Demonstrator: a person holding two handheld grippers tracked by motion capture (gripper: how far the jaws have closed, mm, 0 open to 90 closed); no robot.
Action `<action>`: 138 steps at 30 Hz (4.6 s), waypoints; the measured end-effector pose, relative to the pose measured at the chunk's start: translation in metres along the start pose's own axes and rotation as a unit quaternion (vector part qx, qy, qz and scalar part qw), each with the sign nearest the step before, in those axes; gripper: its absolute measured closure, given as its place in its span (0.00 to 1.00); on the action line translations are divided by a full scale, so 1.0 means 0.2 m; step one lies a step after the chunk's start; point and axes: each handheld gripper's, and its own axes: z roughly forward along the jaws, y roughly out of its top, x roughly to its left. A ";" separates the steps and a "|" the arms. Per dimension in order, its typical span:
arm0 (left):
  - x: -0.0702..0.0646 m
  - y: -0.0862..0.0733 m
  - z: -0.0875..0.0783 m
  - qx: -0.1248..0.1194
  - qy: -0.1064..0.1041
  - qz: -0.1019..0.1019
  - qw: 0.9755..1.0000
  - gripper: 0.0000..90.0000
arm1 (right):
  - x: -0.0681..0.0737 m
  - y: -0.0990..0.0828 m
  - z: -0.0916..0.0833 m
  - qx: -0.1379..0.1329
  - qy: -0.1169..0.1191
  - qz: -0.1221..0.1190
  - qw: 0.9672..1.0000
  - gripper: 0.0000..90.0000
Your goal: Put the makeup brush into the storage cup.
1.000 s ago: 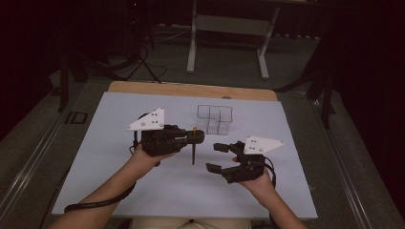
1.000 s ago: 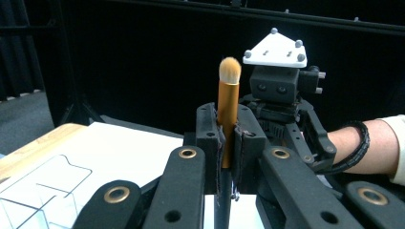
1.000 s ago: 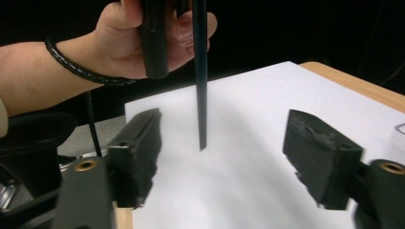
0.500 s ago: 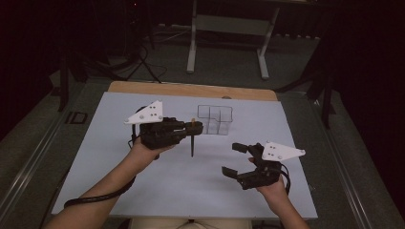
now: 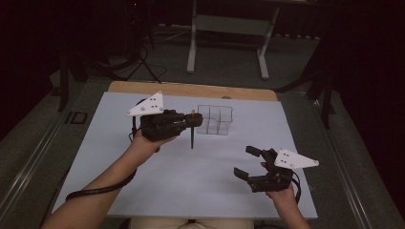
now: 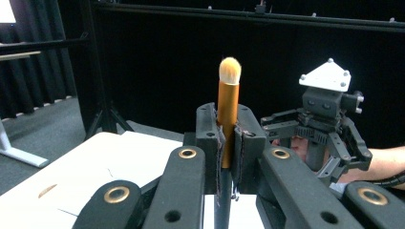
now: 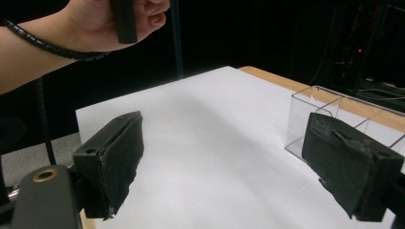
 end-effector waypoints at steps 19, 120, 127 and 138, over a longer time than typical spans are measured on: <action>0.17 0.11 0.09 -0.007 0.020 0.012 1.000 0.94 | -0.06 -0.01 -0.06 -0.025 -0.033 0.002 0.999 0.16; 0.69 -0.20 0.44 0.007 0.131 -0.032 0.991 0.93 | -0.05 -0.05 -0.02 0.005 -0.021 -0.007 1.000 0.16; 0.69 -0.21 0.44 0.006 0.132 -0.033 0.991 0.93 | -0.05 -0.05 -0.02 0.007 -0.021 -0.009 1.000 0.16; 0.68 -0.20 0.46 0.003 0.114 -0.056 0.992 0.55 | -0.05 -0.05 -0.02 0.007 -0.021 -0.009 1.000 0.16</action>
